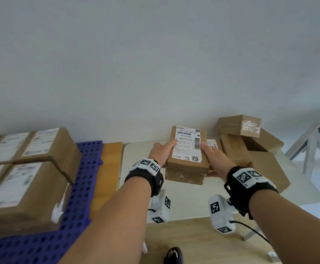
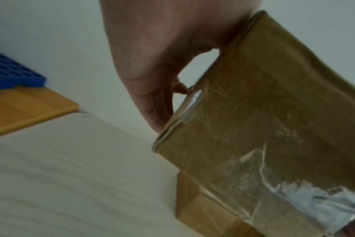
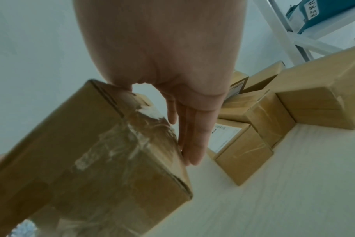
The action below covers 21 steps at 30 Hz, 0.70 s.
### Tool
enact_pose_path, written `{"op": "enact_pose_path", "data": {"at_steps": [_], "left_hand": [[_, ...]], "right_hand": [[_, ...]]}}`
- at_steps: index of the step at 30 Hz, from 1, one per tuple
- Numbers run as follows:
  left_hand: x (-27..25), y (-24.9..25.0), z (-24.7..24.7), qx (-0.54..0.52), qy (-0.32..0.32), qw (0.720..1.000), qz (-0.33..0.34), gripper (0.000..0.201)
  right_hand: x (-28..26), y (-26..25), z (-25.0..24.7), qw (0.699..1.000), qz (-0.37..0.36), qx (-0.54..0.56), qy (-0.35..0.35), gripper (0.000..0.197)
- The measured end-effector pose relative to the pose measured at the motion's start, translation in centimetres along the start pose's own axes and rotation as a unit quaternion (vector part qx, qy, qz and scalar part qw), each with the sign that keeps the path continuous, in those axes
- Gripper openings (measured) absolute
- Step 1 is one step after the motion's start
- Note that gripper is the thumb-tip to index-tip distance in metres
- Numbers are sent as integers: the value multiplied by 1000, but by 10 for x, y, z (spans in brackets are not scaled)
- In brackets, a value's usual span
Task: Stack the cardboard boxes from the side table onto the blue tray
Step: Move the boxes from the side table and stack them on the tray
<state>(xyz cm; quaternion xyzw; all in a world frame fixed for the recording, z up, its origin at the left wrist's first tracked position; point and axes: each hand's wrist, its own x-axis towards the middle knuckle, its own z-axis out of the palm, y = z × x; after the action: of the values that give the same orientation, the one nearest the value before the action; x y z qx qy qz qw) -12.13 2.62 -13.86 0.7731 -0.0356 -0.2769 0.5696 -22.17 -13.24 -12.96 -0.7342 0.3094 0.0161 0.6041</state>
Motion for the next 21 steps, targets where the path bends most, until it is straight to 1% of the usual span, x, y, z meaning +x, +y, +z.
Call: {"op": "enact_pose_path", "data": {"at_steps": [2, 5, 6, 8, 9, 11, 12, 16, 19, 21], "left_hand": [[-18, -2, -14, -10, 16, 1000, 1, 67], [-40, -2, -37, -21, 32, 999, 1, 83], [-45, -2, -45, -21, 33, 999, 6, 80], [-54, -1, -62, -17, 31, 999, 17, 60], [-59, 0, -72, -13, 34, 999, 18, 59], [-65, 0, -95, -3, 54, 998, 22, 73], [-68, -1, -107, -5, 64, 998, 26, 75], [-82, 0, -165, -27, 78, 996, 25, 76], [-92, 2, -218, -27, 91, 995, 31, 70], [-97, 3, -257, -11, 102, 994, 41, 83]], "right_hand": [[-13, -5, 13, 1000, -4, 3, -17, 55], [-30, -15, 32, 999, -3, 7, -34, 52], [-34, -18, 38, 999, -7, 8, -38, 52], [-40, -27, 52, 999, -18, 7, -44, 52], [-43, -33, 60, 999, -22, 5, -46, 52], [-48, -44, 78, 998, -29, 6, -52, 54], [-49, -50, 88, 998, -35, 8, -53, 54], [-58, -76, 140, 997, -53, 14, -60, 55], [-67, -100, 187, 996, -65, 35, -58, 57], [-74, -117, 219, 995, -74, 41, -58, 57]]}}
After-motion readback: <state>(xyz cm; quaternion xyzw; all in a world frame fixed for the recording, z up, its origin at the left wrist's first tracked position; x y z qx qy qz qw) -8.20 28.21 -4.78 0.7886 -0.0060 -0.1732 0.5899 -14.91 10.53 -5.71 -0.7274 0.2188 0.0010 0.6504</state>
